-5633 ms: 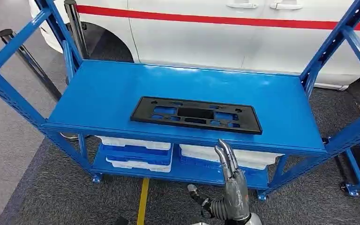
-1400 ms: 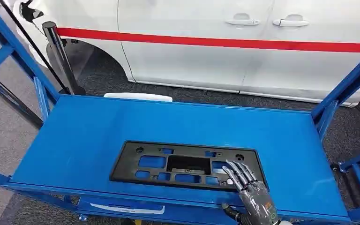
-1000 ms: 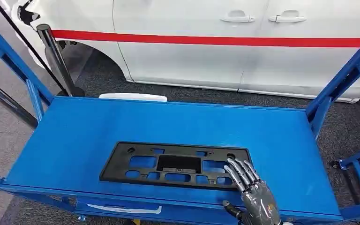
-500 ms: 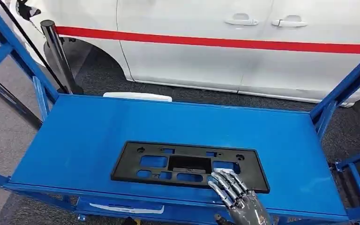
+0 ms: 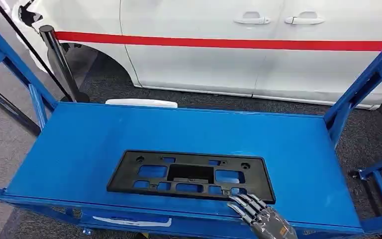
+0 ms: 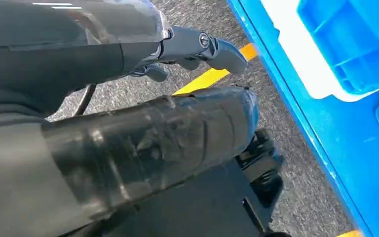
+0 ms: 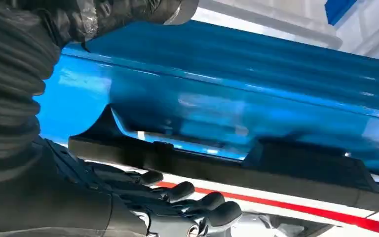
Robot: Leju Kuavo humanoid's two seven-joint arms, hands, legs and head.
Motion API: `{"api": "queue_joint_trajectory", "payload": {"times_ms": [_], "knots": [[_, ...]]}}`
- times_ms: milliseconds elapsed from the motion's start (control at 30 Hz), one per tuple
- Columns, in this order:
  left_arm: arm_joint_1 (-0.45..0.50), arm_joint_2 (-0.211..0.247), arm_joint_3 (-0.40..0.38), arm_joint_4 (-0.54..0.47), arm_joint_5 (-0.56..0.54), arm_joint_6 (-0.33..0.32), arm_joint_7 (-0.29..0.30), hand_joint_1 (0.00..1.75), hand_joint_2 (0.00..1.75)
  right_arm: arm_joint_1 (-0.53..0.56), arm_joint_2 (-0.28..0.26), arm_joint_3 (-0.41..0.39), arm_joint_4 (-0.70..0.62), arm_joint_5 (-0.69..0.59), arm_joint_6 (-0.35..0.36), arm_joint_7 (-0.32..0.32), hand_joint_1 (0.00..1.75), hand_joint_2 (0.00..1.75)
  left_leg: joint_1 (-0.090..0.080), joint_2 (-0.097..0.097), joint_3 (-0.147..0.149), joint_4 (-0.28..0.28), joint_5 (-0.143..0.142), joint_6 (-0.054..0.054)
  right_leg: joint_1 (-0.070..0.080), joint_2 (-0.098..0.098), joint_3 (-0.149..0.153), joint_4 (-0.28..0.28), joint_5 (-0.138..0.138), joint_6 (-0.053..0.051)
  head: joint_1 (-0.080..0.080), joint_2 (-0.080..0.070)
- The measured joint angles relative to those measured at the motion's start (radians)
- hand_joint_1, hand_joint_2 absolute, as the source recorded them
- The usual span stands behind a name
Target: Take the parts from the cabinet and place them on the table.
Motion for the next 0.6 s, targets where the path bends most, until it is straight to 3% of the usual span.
{"api": "queue_joint_trajectory", "payload": {"times_ms": [67,100,167,233,267,333,400,433,467,500,567,600], "knots": [[-0.002,0.0,0.0,0.0,0.0,0.0,0.0,0.0,0.0,-0.002,-0.001,0.0,0.0,0.002,-0.002,0.0,0.0,1.75,0.0,0.0,0.084,-0.176,0.086,0.011,0.0,0.001,0.006,0.0,-0.003,0.003,0.0,0.0],[-0.004,0.0,-0.001,0.0,0.0,0.0,0.0,0.0,0.0,-0.004,-0.001,0.0,0.0,0.003,-0.007,-0.001,0.0,1.75,-0.007,0.0,0.1,-0.211,0.073,0.014,0.007,0.001,0.005,0.003,-0.005,0.008,0.0,0.0],[-0.005,0.0,-0.002,0.0,0.0,0.0,0.0,0.0,0.0,-0.009,-0.001,-0.001,0.0,0.003,-0.013,-0.008,0.0,1.75,-0.008,-0.001,0.099,-0.217,0.075,0.017,0.004,0.001,0.0,0.003,-0.002,0.018,0.001,0.0],[-0.002,0.0,-0.003,0.0,0.0,0.0,0.0,0.0,0.0,-0.013,-0.001,-0.002,-0.003,-0.001,-0.016,-0.014,0.0,1.75,-0.007,-0.002,0.102,-0.226,0.081,0.03,0.004,0.0,0.003,-0.001,0.0,0.032,0.0,0.0],[-0.003,0.0,-0.003,0.0,0.0,0.0,0.0,0.0,0.0,-0.013,-0.001,-0.004,-0.005,-0.002,-0.017,-0.015,0.0,1.75,-0.003,0.001,0.108,-0.237,0.089,0.039,-0.003,0.001,0.0,0.015,-0.012,0.035,0.001,0.0],[-0.005,0.0,-0.005,0.0,0.0,0.0,0.0,0.0,0.0,-0.017,-0.001,-0.005,-0.006,-0.002,-0.018,-0.018,0.0,1.75,-0.003,0.002,0.107,-0.24,0.091,0.048,-0.002,0.001,-0.045,0.107,-0.076,0.038,0.001,0.0],[-0.005,0.0,-0.006,0.0,-0.001,-0.001,0.0,0.0,0.0,-0.017,0.0,-0.006,-0.006,-0.004,-0.018,-0.022,0.0,1.75,-0.005,0.002,0.105,-0.239,0.09,0.048,-0.004,0.001,-0.119,0.264,-0.142,0.043,0.001,0.0],[-0.004,0.0,-0.007,0.0,-0.001,-0.001,0.001,0.0,0.0,-0.017,0.0,-0.006,-0.006,-0.01,-0.017,-0.026,0.0,1.75,-0.005,0.002,0.105,-0.238,0.09,0.048,-0.005,0.001,-0.136,0.297,-0.143,0.045,0.001,0.0],[-0.004,0.0,-0.009,0.0,-0.002,-0.002,0.002,0.0,0.0,-0.018,0.0,-0.006,-0.006,-0.024,-0.015,-0.036,0.0,1.75,-0.005,0.002,0.105,-0.237,0.09,0.048,-0.007,0.0,-0.13,0.283,-0.12,0.046,0.002,0.0],[-0.004,0.0,-0.011,0.0,-0.003,-0.002,0.002,0.0,0.0,-0.02,0.0,-0.008,-0.006,-0.034,-0.012,-0.044,0.0,1.75,-0.004,0.002,0.105,-0.234,0.088,0.046,-0.009,0.0,-0.104,0.229,-0.082,0.047,0.001,0.0],[-0.005,-0.002,-0.013,0.0,-0.004,-0.002,0.002,0.0,0.0,-0.027,0.0,-0.01,-0.008,-0.049,-0.008,-0.056,0.0,1.75,-0.002,0.0,0.106,-0.225,0.082,0.038,-0.014,0.0,-0.019,0.056,0.003,0.046,0.001,0.0],[-0.006,-0.002,-0.014,0.0,-0.004,-0.002,0.003,0.0,0.0,-0.033,0.0,-0.01,-0.008,-0.052,-0.006,-0.056,0.0,1.75,-0.008,-0.001,0.101,-0.219,0.078,0.031,-0.009,0.001,-0.002,0.017,-0.013,0.045,0.002,0.0]]}}
